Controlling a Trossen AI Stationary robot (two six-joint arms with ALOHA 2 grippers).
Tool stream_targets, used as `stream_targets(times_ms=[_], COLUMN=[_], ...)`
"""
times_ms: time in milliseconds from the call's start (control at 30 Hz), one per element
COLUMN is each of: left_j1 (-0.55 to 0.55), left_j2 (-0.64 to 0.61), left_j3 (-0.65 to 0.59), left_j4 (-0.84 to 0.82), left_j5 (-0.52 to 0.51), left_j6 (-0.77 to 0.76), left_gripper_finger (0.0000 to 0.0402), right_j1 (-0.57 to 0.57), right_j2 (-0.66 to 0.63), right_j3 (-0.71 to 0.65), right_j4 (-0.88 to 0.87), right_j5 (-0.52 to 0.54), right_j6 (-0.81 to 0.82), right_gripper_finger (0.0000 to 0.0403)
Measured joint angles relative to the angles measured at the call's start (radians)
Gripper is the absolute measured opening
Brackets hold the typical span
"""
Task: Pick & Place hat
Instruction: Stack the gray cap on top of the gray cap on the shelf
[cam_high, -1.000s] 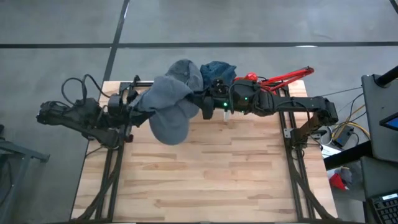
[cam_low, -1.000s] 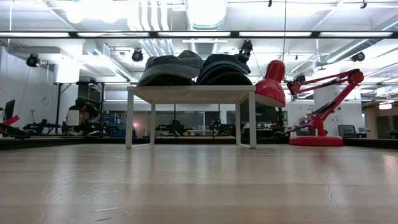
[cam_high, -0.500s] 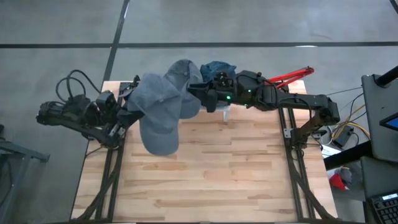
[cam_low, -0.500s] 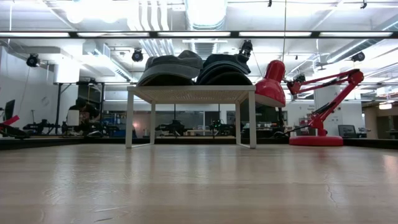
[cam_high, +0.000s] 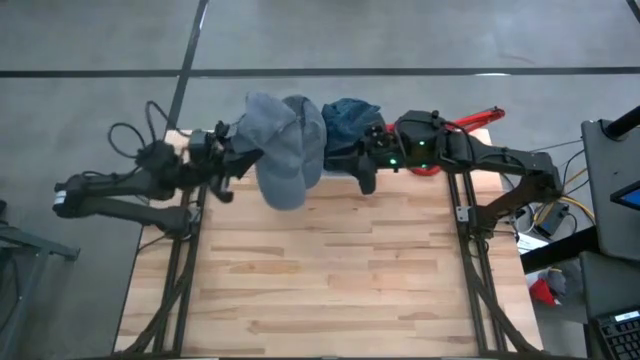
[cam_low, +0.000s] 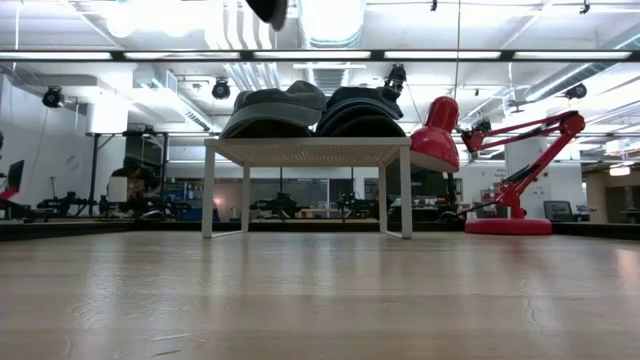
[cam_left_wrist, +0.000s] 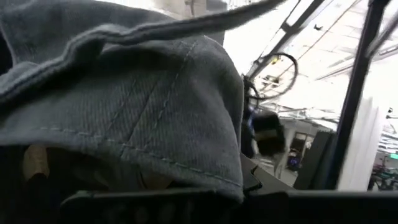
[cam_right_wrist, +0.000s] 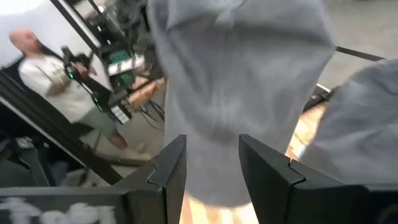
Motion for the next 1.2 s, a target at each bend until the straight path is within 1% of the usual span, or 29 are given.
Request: stream_targets(times_ms=[133,233,400,500,567,633,700,967,1200], left_j1=[0.157,0.289,0.484,0.552,0.571,0.58,0.582,0.61,0.61], left_j2=[0.068,0.137,0.265,0.333,0.366,0.387,0.401,0.43,0.455], left_j3=[0.0,0.006,0.049,0.086,0.114,0.142,0.148,0.138,0.137], left_j4=[0.071,0.091,0.17,0.25,0.296,0.306,0.305,0.295,0.294], left_j5=[0.159,0.289,0.548,0.65,0.716,0.778,0.805,0.818,0.809], left_j6=[-0.048,-0.141,-0.292,-0.375,-0.414,-0.445,-0.456,-0.498,-0.5], left_gripper_finger=[0.0,0.0,0.0,0.0,0.0,0.0,0.0,0.0,0.0], right_j1=[0.0,0.0,0.0,0.0,-0.001,-0.001,-0.002,-0.002,-0.002], right_j2=[-0.044,-0.074,-0.117,-0.137,-0.145,-0.148,-0.148,-0.134,-0.133], right_j3=[0.0,0.0,0.0,0.0,0.0,0.0,0.0,-0.001,-0.002], right_j4=[-0.08,-0.114,-0.153,-0.173,-0.186,-0.197,-0.199,-0.223,-0.22], right_j5=[0.001,0.001,0.002,0.019,0.023,0.023,0.023,0.023,0.023], right_j6=[-0.04,-0.048,-0.09,-0.105,-0.108,-0.112,-0.115,-0.115,-0.115], right_gripper_finger=[0.0136,0.0132,0.0136,0.0139,0.0141,0.0141,0.014,0.0128,0.0134])
